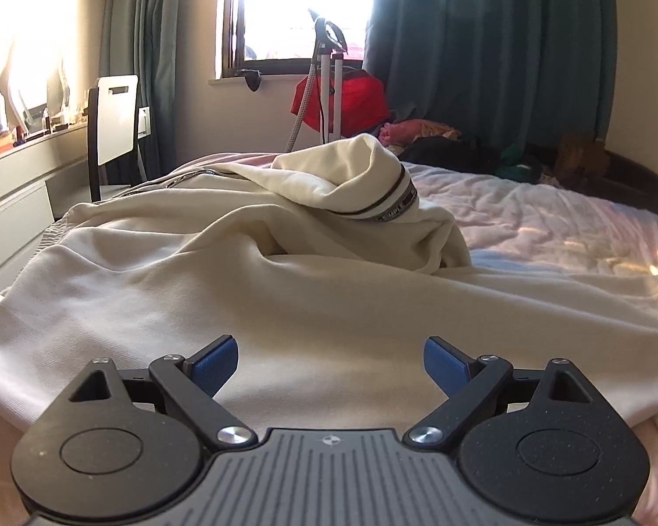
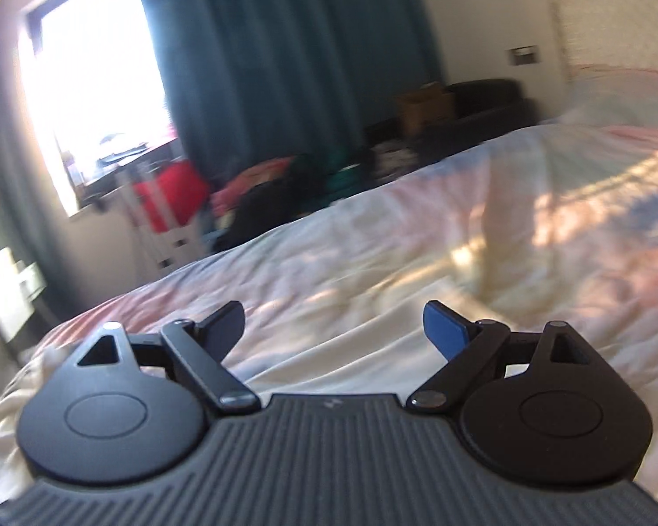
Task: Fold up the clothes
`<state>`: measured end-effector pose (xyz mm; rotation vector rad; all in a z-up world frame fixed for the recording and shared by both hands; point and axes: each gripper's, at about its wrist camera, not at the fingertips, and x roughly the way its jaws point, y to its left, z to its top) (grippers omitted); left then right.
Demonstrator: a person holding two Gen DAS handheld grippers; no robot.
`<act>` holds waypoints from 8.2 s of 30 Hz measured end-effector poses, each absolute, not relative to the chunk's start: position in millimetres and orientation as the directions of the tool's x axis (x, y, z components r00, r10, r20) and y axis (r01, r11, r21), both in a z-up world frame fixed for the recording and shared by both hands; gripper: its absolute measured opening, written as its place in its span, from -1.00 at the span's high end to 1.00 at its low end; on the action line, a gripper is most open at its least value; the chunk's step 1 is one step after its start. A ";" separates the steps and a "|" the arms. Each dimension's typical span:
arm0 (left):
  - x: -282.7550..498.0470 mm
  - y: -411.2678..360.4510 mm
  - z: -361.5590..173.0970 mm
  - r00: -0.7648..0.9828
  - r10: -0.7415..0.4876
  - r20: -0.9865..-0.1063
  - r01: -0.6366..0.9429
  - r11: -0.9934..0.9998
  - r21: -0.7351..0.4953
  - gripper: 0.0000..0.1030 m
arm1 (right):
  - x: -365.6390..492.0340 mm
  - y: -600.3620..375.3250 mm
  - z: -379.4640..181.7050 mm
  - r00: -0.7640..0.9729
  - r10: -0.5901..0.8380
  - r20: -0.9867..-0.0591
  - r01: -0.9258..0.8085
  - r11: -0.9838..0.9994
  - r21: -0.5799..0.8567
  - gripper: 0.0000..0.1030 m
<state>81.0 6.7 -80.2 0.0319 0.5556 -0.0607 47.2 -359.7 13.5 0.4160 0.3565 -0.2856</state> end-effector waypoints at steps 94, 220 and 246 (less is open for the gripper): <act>100.6 -22.0 -92.7 0.849 -0.230 -0.476 0.203 0.973 -0.109 -0.57 | 108.5 -379.5 -93.1 0.908 0.239 -0.344 0.205 0.464 0.862 -0.77; 65.1 299.7 -112.1 0.793 -0.072 -0.605 -0.509 0.469 -0.722 -0.12 | 36.5 -490.5 -38.4 0.801 -0.157 -0.578 0.559 0.542 0.627 -0.70; 31.4 325.2 -112.6 0.878 -0.006 -0.478 -0.459 0.264 -0.848 0.61 | 21.9 -531.5 -96.9 0.821 -0.124 -0.557 0.568 0.287 0.772 0.88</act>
